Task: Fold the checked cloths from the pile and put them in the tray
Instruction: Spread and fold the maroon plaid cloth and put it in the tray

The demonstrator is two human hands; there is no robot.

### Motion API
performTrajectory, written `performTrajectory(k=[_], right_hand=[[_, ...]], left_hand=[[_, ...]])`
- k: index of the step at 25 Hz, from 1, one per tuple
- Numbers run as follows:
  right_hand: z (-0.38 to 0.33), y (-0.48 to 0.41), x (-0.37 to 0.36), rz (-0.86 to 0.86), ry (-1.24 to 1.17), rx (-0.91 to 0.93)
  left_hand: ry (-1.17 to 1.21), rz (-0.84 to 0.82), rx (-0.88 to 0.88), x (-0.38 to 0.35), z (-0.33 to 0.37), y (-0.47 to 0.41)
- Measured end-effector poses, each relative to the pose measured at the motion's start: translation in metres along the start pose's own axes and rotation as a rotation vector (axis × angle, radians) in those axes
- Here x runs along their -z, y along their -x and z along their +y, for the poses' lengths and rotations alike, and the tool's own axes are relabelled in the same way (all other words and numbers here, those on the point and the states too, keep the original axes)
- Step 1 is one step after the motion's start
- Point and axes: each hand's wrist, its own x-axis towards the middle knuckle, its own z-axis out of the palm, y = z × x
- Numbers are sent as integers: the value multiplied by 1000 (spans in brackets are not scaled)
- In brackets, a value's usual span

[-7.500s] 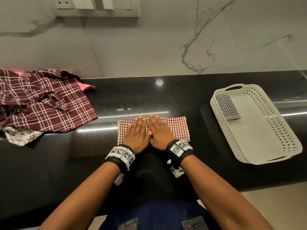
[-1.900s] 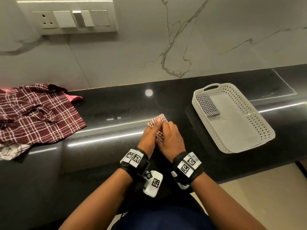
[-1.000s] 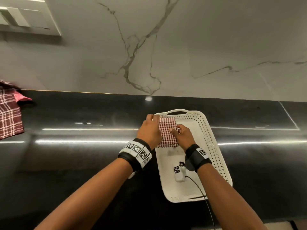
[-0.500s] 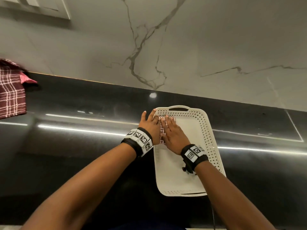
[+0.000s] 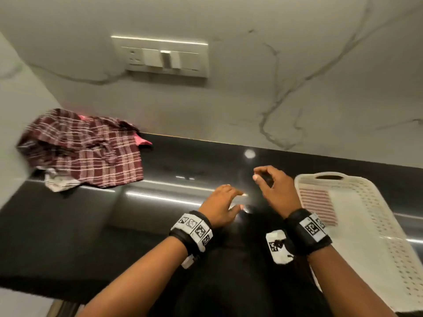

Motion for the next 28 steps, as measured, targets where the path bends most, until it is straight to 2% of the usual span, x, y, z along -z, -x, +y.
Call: performTrajectory(k=[5,9,10,14,16,18,20,22,25,26,28], right_hand=[[-96,-9,-165,-222,-189,-30],[-145,-35,-267,-431,-342,-334],[-154,-47,-289,-422,-295,-371],[-181,-94,-345,-348,193,-360],[-190,-107,-362,-396,300,-385],[-197,-112,-373,-434,286,-397],[-204,-110,-373,-401,116,-399],[-214,-107,-360,-313,-238,-341],[-246,-108,-318,-254,-755,-205],[-257,-110,-302,-286,-863,-161],[-279,-112,-269,-341,-922,-51]], left_hand=[[79,129,263,79,-144,90],[83,266,432,129,-231,130],[81,293,463,139,-250,135],[92,348,520,163,-302,131],[124,324,579,169,-316,120],[125,288,658,170,-321,113],[101,298,686,170,-318,112],[91,381,631,175,-308,116],[156,502,328,195,-277,115],[162,532,272,198,-264,111],[156,708,282,203,-247,101]])
